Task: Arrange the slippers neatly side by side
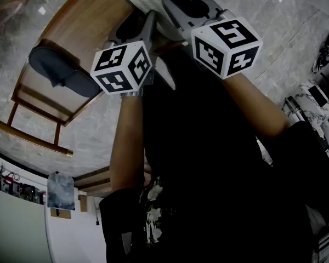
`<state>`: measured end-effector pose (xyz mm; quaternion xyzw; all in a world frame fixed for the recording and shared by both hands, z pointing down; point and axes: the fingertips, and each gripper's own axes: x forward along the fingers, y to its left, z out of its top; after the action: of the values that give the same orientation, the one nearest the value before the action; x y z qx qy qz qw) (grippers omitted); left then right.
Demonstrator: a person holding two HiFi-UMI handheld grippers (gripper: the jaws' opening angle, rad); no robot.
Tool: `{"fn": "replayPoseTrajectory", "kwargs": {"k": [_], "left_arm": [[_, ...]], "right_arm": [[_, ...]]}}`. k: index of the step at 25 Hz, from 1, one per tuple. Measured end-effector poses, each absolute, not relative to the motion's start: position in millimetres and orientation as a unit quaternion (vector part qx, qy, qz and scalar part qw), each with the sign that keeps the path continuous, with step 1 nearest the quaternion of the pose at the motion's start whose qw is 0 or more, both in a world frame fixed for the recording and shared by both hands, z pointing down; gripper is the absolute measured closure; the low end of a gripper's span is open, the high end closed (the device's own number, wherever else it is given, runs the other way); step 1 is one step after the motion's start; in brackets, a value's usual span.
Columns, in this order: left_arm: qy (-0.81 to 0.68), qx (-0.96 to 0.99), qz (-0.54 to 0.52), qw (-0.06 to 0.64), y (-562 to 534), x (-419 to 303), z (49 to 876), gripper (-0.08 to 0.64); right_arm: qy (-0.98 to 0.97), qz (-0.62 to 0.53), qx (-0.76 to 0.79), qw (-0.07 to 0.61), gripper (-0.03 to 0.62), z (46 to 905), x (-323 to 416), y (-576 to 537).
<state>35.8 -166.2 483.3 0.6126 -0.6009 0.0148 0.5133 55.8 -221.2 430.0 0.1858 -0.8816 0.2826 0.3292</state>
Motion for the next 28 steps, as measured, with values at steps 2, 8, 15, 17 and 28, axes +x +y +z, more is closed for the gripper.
{"fn": "replayPoseTrajectory", "kwargs": {"k": [2,8,15,17,28], "left_arm": [[-0.600,0.612,0.009,0.515,-166.8,33.8,481.3,0.411],[-0.604,0.606,0.007,0.518,-159.9,21.4,478.4,0.407],[-0.630,0.591,0.000,0.504,-149.2,-10.5,464.4,0.407],[-0.637,0.586,0.002,0.501,-141.0,-18.8,462.7,0.407],[-0.644,0.566,-0.001,0.515,-133.0,-24.8,488.3,0.410]], "right_arm": [[-0.883,0.284,0.183,0.326,0.568,424.5,52.5,-219.6],[-0.893,0.277,0.169,0.313,0.571,414.0,38.5,-205.2],[-0.896,0.280,0.165,0.304,0.572,414.5,21.7,-179.0],[-0.896,0.280,0.161,0.305,0.572,416.5,16.7,-172.1],[-0.897,0.266,0.174,0.306,0.572,408.2,18.7,-157.5]]}}
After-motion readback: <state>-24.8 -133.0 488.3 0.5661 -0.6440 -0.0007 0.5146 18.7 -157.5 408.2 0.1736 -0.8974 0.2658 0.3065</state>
